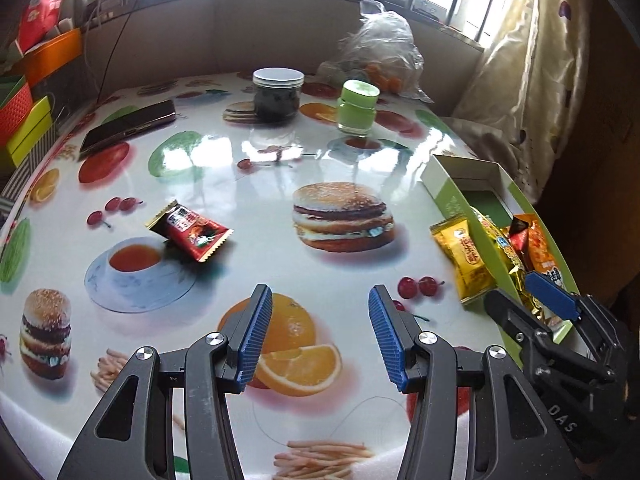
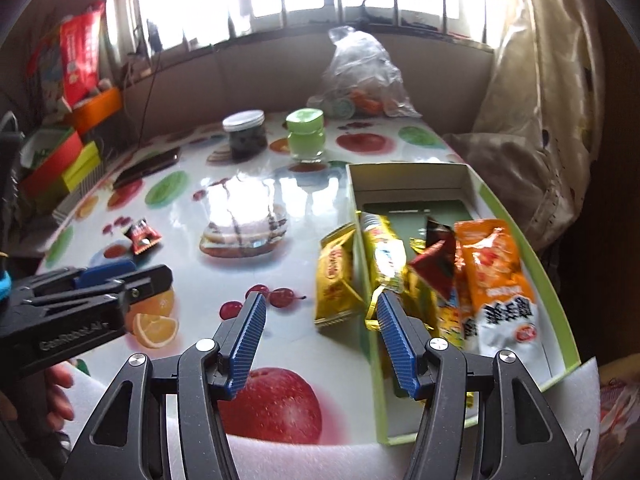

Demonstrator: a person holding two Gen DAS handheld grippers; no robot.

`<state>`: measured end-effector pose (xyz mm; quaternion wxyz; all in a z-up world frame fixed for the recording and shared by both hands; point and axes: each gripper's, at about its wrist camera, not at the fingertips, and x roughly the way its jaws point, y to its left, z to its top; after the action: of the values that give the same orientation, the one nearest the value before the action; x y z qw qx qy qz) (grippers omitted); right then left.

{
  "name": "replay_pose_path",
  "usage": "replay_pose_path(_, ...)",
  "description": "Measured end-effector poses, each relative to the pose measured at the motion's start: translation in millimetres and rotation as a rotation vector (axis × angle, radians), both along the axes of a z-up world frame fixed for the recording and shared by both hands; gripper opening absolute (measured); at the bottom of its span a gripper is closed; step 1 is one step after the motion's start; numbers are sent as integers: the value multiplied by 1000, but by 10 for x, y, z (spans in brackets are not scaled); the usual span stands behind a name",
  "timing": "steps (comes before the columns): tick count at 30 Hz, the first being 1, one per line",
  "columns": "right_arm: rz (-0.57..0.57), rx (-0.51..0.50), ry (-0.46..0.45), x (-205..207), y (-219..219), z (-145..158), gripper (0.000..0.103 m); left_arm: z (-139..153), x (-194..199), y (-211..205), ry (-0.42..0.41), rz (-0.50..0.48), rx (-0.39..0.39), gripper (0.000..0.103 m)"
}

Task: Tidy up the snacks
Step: 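Move the right tool to the yellow pastry while the left tool approaches the red-black candy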

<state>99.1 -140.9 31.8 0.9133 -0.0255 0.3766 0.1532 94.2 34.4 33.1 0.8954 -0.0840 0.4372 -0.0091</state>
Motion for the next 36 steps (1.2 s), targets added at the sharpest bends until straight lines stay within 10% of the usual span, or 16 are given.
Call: replay_pose_path(36, 26, -109, 95, 471, 413, -259, 58, -185, 87, 495, 36, 118, -75, 52)
